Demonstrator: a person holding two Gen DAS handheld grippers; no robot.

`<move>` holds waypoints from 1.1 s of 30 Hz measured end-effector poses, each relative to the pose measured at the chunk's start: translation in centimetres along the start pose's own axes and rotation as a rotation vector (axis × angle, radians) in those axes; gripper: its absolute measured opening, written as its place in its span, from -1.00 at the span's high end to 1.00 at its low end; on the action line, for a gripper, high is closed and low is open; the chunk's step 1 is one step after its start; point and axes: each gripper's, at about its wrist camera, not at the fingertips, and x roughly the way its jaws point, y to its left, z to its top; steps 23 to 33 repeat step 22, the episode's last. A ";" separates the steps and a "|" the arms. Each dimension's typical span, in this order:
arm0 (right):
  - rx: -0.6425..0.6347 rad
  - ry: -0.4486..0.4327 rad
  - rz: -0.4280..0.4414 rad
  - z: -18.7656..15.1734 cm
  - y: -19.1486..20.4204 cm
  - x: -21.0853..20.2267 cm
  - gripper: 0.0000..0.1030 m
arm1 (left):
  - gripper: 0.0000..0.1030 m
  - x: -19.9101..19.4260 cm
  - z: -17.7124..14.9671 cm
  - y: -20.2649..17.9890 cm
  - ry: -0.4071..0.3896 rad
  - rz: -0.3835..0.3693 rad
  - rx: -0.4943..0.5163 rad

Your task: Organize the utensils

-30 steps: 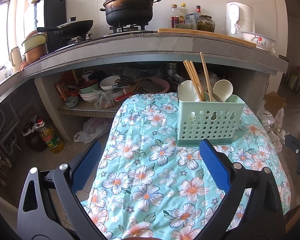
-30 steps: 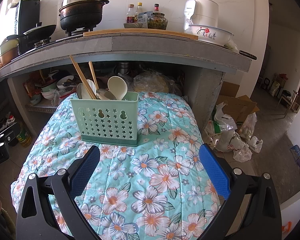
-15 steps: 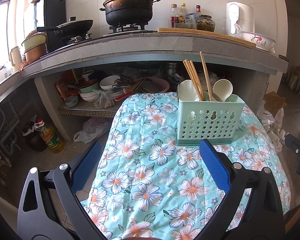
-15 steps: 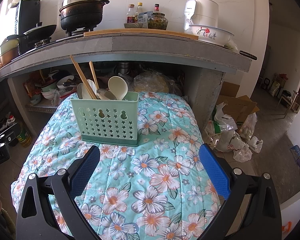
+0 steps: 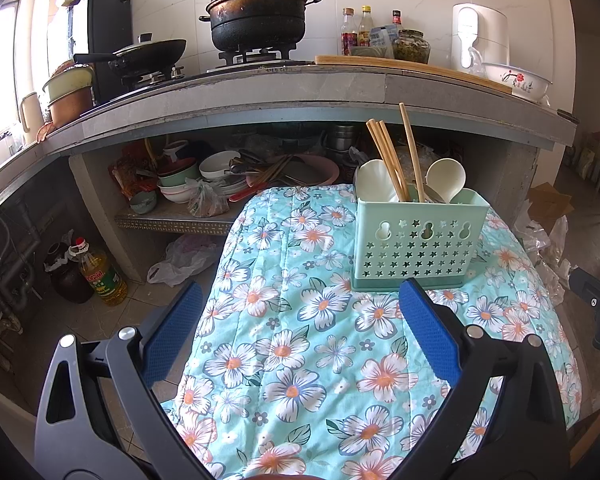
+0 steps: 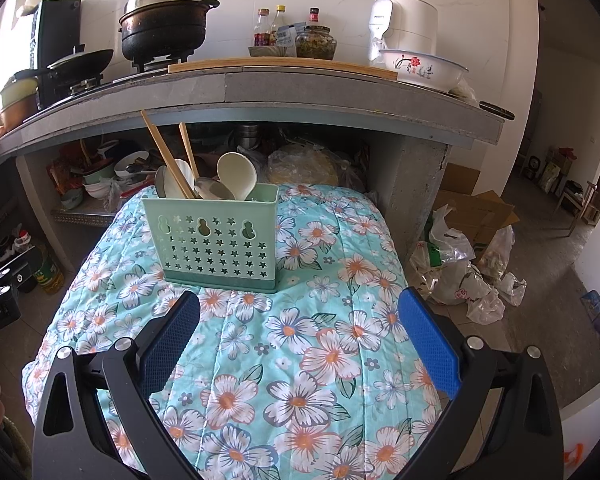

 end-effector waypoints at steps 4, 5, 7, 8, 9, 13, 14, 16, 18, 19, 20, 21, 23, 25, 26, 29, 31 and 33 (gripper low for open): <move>0.000 0.000 0.000 0.0 0.0 0.0 -0.87 | -0.84 0.0 0.0 0.0 0.000 0.000 0.000; 0.000 0.000 0.001 0.0 0.0 0.0 -0.87 | -0.84 0.0 0.0 0.0 0.000 0.000 0.000; -0.001 0.000 0.001 0.0 0.0 0.0 -0.87 | -0.84 0.0 0.0 0.0 0.000 0.000 0.000; -0.001 0.000 0.001 0.0 0.0 0.0 -0.87 | -0.84 0.0 0.0 0.0 0.001 -0.001 0.000; -0.001 0.000 0.002 0.0 0.1 0.0 -0.87 | -0.84 0.0 0.1 0.0 0.000 -0.001 0.001; 0.001 0.002 0.002 0.0 0.1 0.0 -0.87 | -0.84 0.0 -0.1 0.0 0.001 -0.002 0.001; 0.000 0.001 0.002 0.0 0.1 0.0 -0.87 | -0.84 0.0 -0.1 0.0 0.002 -0.002 0.001; 0.000 0.001 0.002 0.0 0.1 0.0 -0.87 | -0.84 0.1 -0.1 0.0 0.002 -0.002 -0.001; -0.001 0.001 0.003 0.0 0.2 0.0 -0.87 | -0.84 0.0 -0.2 0.0 0.002 -0.002 -0.001; -0.002 0.001 0.003 0.0 0.2 0.1 -0.87 | -0.84 0.1 -0.2 0.0 0.003 -0.002 -0.002; -0.004 0.000 0.003 0.0 0.2 0.1 -0.87 | -0.84 0.1 -0.3 0.0 0.003 -0.002 -0.002; -0.004 -0.001 0.004 0.0 0.3 0.1 -0.87 | -0.84 0.1 -0.2 0.0 0.003 -0.002 -0.001; -0.003 -0.002 0.004 -0.1 0.3 0.1 -0.87 | -0.84 0.1 -0.2 0.0 0.004 -0.003 -0.001; -0.003 -0.002 0.004 -0.1 0.3 0.1 -0.87 | -0.84 0.1 -0.2 0.0 0.004 -0.003 -0.001; -0.003 -0.002 0.004 -0.1 0.3 0.1 -0.87 | -0.84 0.1 -0.2 0.0 0.004 -0.003 -0.001; -0.003 -0.002 0.004 -0.1 0.3 0.1 -0.87 | -0.84 0.1 -0.2 0.0 0.004 -0.003 -0.001; -0.003 -0.002 0.004 -0.1 0.3 0.1 -0.87 | -0.84 0.1 -0.2 0.0 0.004 -0.003 -0.001; -0.003 -0.002 0.004 -0.1 0.3 0.1 -0.87 | -0.84 0.1 -0.2 0.0 0.004 -0.003 -0.001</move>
